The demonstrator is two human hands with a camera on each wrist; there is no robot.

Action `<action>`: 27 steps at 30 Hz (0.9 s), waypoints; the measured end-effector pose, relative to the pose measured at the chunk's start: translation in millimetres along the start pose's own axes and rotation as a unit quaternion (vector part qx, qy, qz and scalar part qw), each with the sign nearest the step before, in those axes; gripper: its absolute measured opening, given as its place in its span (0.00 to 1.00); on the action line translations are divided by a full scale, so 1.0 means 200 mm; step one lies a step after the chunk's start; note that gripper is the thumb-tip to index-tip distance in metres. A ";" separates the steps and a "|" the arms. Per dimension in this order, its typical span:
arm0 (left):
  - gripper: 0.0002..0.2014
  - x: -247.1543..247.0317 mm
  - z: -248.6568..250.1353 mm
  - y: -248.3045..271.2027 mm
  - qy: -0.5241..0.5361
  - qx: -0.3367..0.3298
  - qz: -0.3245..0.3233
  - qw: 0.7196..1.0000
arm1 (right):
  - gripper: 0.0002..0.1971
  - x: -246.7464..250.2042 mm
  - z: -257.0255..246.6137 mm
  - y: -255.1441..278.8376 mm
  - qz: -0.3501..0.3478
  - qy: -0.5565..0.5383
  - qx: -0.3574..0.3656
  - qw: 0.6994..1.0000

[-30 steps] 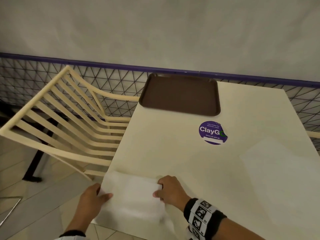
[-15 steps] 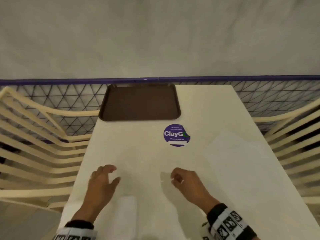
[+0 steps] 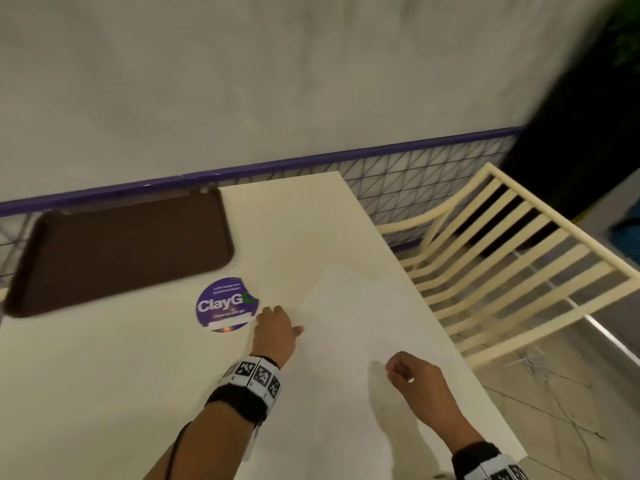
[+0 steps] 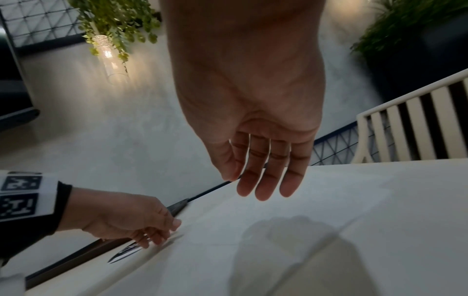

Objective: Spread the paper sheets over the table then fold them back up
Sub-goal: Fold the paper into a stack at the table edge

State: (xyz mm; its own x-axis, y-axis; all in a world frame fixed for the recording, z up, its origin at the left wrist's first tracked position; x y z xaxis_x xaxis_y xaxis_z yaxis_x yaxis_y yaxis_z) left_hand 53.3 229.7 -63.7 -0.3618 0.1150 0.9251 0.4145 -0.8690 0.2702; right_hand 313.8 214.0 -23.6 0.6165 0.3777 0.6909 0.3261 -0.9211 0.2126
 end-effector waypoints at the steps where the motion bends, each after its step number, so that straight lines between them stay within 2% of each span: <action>1: 0.27 -0.01 0.03 -0.02 -0.033 0.011 -0.007 0.999 | 0.14 0.02 0.03 0.00 0.000 -0.001 -0.005 1.000; 4: 0.27 -0.04 0.07 -0.06 -0.054 0.027 -0.036 0.998 | 0.14 0.07 0.13 -0.01 -0.009 -0.006 -0.015 1.000; 8: 0.19 -0.05 0.07 -0.10 0.037 0.064 -0.082 0.994 | 0.15 0.08 0.18 -0.04 -0.027 -0.005 -0.014 1.000; 12: 0.07 0.02 0.10 -0.04 0.111 0.058 -0.022 0.992 | 0.15 0.08 0.12 -0.11 -0.060 0.030 0.013 0.998; 14: 0.04 0.07 0.12 0.00 0.132 0.029 0.029 0.990 | 0.11 0.08 0.03 -0.16 -0.058 0.082 0.072 0.992; 15: 0.04 0.09 0.13 0.03 0.146 0.009 0.052 0.988 | 0.13 0.09 -0.02 -0.18 -0.050 0.117 0.106 0.986; 17: 0.03 0.15 0.15 0.09 0.179 -0.039 0.083 0.980 | 0.25 0.09 -0.15 -0.25 -0.022 0.165 0.196 0.966; 20: 0.03 0.25 0.16 0.23 0.190 -0.113 0.112 0.969 | 0.37 0.07 -0.37 -0.34 -0.026 0.243 0.345 0.906; 21: 0.04 0.29 0.16 0.27 0.196 -0.128 0.122 0.964 | 0.36 0.06 -0.43 -0.37 -0.039 0.264 0.377 0.887; 23: 0.03 0.38 0.13 0.37 0.226 -0.125 0.145 0.955 | 0.24 0.06 -0.55 -0.40 -0.057 0.278 0.403 0.870; 25: 0.01 0.47 0.07 0.44 0.271 -0.095 0.171 0.943 | 0.11 0.08 -0.65 -0.41 -0.094 0.265 0.387 0.878; 27: 0.04 0.53 -0.02 0.49 0.318 -0.066 0.197 0.925 | 0.06 0.09 -0.73 -0.40 -0.149 0.220 0.358 0.895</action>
State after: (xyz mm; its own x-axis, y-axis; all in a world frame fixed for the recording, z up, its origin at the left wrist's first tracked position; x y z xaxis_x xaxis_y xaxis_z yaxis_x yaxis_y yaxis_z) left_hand 52.2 154.8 60.7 -0.6400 -0.4936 0.5889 0.5283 -0.8391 -0.1292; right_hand 193.8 280.7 71.7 0.1352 0.3779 0.9159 0.9019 -0.4298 0.0442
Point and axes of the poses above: each hand's wrist, its own y-axis away from the middle knuckle, its own x-axis out of the back of the hand, z = x × y, the point moved 1 cm from there along -y, towards the middle knuckle, and after that the axes turned 2 degrees about x, right-handed, at the moved point
